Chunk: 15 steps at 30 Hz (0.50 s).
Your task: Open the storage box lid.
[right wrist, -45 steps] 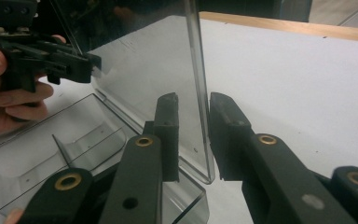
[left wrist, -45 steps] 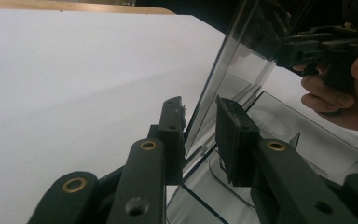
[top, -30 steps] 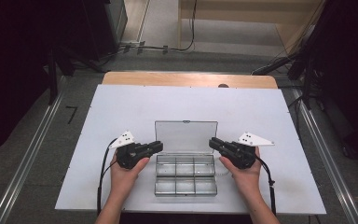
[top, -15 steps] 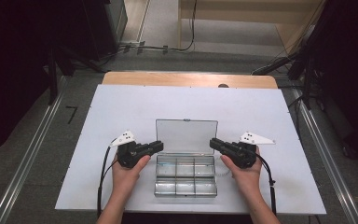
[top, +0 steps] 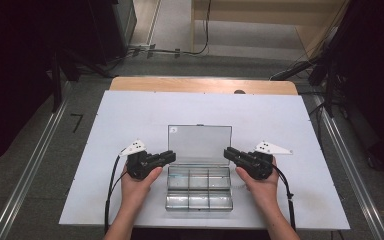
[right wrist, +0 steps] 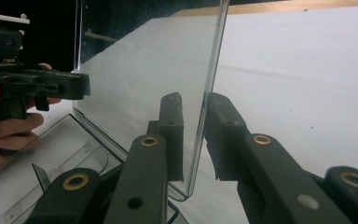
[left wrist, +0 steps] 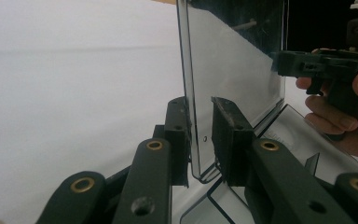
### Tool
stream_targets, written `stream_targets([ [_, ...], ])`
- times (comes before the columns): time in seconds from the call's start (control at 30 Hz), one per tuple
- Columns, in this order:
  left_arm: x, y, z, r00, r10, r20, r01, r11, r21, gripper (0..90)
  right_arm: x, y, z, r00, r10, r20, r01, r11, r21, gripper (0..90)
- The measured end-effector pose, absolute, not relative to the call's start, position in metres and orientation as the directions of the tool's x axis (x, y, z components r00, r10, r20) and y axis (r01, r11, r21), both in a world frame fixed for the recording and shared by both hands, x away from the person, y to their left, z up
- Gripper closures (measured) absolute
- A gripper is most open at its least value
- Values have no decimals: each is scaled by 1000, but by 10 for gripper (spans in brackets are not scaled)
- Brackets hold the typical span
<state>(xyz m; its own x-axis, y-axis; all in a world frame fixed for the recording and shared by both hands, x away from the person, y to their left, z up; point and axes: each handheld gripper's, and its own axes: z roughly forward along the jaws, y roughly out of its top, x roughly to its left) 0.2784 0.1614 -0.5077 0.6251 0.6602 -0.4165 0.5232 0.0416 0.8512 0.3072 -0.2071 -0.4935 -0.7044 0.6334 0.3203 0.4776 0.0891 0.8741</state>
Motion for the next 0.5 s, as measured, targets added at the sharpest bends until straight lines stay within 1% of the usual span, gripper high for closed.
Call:
stream_targets([
  [0.17,280,162,-509,611,658,-440,545,54,837,748,310,-206,-496,-688,641,340,503,84,860,723],
  [0.33,280,163,-510,598,648,-471,570,70,819,762,310,-206,-496,-680,638,361,520,72,851,731],
  [0.5,281,164,-510,592,646,-482,580,74,811,764,312,-207,-497,-673,632,384,537,62,841,734],
])
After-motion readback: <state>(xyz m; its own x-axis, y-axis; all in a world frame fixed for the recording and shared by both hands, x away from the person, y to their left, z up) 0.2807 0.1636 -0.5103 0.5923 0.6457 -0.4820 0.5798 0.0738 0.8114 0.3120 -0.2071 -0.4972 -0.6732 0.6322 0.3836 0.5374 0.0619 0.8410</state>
